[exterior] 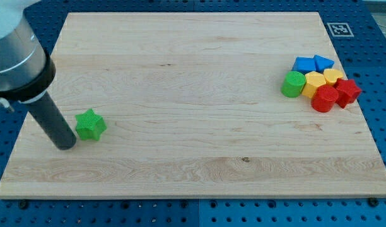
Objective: Place green star to the top center of the board
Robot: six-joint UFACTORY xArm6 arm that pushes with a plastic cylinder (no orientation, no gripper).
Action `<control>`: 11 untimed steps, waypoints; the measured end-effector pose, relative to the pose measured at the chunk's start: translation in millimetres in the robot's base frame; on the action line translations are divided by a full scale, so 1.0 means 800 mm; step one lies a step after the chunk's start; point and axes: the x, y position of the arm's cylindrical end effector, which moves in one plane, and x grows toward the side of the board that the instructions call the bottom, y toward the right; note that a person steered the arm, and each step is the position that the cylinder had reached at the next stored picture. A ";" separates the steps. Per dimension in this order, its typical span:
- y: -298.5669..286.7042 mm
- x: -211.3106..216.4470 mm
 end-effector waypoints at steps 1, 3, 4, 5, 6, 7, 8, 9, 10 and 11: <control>0.046 -0.012; 0.077 -0.038; 0.097 -0.068; 0.117 -0.068; 0.159 -0.068; 0.162 -0.068; 0.172 -0.072; 0.192 -0.085; 0.207 -0.102; 0.224 -0.107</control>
